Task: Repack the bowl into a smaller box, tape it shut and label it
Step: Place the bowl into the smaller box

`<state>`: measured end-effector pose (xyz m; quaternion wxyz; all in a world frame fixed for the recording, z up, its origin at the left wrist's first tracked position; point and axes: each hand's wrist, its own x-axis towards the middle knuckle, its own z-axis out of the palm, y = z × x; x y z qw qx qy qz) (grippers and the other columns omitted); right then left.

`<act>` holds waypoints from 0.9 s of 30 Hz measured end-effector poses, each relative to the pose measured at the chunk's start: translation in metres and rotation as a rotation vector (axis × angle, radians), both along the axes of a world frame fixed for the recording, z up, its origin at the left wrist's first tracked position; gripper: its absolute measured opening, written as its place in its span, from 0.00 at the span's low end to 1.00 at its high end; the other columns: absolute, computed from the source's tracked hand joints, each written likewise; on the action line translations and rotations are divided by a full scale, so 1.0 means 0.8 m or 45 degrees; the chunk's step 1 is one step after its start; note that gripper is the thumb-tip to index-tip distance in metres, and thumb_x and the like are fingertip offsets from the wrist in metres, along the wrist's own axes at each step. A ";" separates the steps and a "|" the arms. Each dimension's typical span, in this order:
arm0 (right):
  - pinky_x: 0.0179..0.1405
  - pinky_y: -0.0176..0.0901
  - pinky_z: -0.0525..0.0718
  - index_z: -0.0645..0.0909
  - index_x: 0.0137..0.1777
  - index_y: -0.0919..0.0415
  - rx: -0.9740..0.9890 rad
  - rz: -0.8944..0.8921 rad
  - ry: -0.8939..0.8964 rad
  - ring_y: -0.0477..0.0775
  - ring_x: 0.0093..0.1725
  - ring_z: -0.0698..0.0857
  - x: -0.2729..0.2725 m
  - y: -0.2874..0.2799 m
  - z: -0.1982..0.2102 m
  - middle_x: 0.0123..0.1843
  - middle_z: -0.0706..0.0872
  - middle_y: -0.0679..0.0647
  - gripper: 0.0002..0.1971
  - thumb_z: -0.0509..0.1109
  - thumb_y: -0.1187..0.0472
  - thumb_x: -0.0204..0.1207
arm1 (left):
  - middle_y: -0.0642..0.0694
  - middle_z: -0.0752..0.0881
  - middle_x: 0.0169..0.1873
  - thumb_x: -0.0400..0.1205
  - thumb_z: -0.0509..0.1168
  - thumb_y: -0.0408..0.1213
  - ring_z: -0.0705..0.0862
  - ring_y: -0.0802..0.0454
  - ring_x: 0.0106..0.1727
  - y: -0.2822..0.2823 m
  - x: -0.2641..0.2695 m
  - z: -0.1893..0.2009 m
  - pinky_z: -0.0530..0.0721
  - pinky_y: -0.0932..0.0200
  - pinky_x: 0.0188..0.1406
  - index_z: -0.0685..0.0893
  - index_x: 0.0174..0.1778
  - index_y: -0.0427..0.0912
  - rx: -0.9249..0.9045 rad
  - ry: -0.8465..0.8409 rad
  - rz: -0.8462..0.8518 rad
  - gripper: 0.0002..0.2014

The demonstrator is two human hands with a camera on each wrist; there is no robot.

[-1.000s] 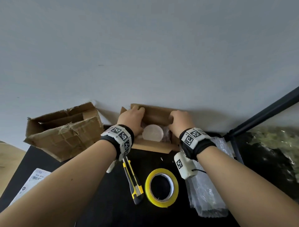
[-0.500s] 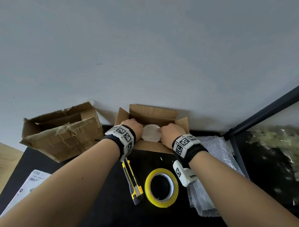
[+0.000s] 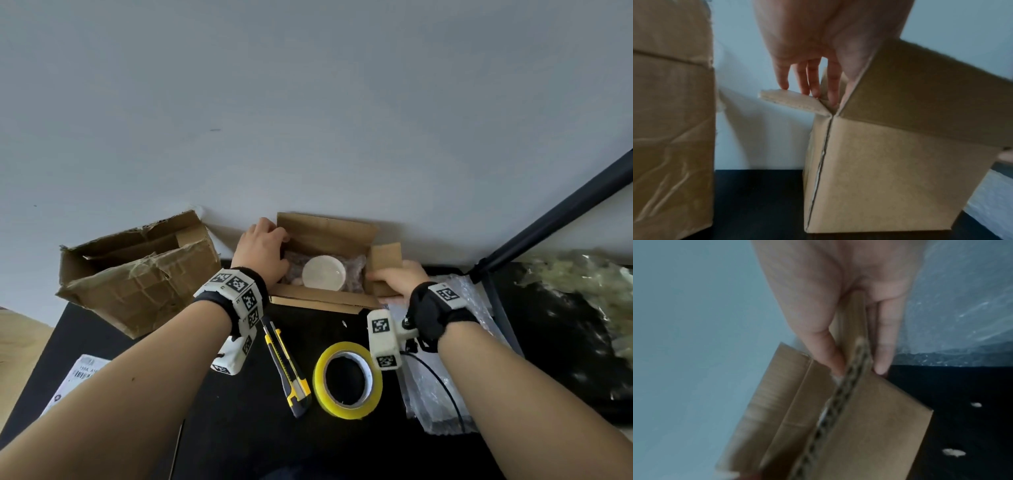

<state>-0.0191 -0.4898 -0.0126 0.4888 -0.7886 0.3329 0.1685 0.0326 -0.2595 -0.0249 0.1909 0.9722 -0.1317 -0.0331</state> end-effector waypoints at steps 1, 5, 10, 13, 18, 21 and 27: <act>0.35 0.46 0.87 0.84 0.48 0.65 -0.025 -0.029 -0.026 0.58 0.45 0.87 0.000 0.000 0.000 0.50 0.88 0.62 0.10 0.78 0.68 0.68 | 0.42 0.73 0.64 0.75 0.66 0.34 0.73 0.43 0.66 0.001 -0.003 0.000 0.71 0.53 0.66 0.80 0.64 0.43 -0.023 0.029 -0.005 0.19; 0.30 0.37 0.76 0.86 0.44 0.63 -0.448 0.085 -0.075 0.56 0.41 0.84 -0.005 0.006 0.009 0.41 0.86 0.55 0.07 0.76 0.61 0.67 | 0.43 0.74 0.66 0.77 0.65 0.35 0.72 0.44 0.68 -0.002 -0.009 0.010 0.70 0.55 0.67 0.80 0.63 0.45 -0.084 0.104 0.016 0.17; 0.34 0.39 0.75 0.84 0.39 0.59 -0.445 0.079 -0.128 0.57 0.42 0.83 -0.027 0.011 0.014 0.39 0.85 0.54 0.04 0.74 0.60 0.69 | 0.41 0.66 0.73 0.76 0.67 0.36 0.67 0.41 0.74 0.000 -0.022 0.029 0.68 0.47 0.73 0.72 0.72 0.46 -0.114 0.039 0.103 0.27; 0.34 0.40 0.77 0.81 0.31 0.58 -0.427 0.059 -0.172 0.56 0.37 0.84 -0.042 0.005 0.021 0.34 0.85 0.54 0.06 0.74 0.62 0.68 | 0.39 0.66 0.73 0.76 0.66 0.32 0.72 0.37 0.70 0.007 -0.030 0.038 0.74 0.50 0.65 0.67 0.75 0.46 -0.196 0.159 0.151 0.30; 0.36 0.42 0.78 0.81 0.34 0.62 -0.420 0.034 -0.130 0.56 0.35 0.83 -0.071 -0.003 0.013 0.33 0.84 0.56 0.05 0.74 0.65 0.68 | 0.41 0.77 0.63 0.75 0.65 0.27 0.81 0.41 0.59 0.011 -0.050 0.032 0.80 0.54 0.52 0.68 0.72 0.47 -0.268 0.257 0.076 0.29; 0.45 0.47 0.84 0.82 0.35 0.60 -0.408 -0.001 -0.055 0.59 0.43 0.86 -0.086 -0.005 0.004 0.39 0.87 0.58 0.05 0.75 0.65 0.69 | 0.43 0.79 0.58 0.74 0.65 0.26 0.79 0.45 0.51 0.009 -0.060 0.030 0.79 0.55 0.45 0.69 0.65 0.47 -0.370 0.240 0.089 0.25; 0.46 0.45 0.81 0.83 0.47 0.64 -0.478 -0.010 -0.002 0.62 0.50 0.86 -0.096 -0.009 0.006 0.47 0.87 0.60 0.07 0.75 0.64 0.70 | 0.46 0.79 0.53 0.74 0.64 0.26 0.79 0.47 0.47 0.012 -0.067 0.031 0.79 0.54 0.39 0.69 0.54 0.48 -0.436 0.286 0.073 0.18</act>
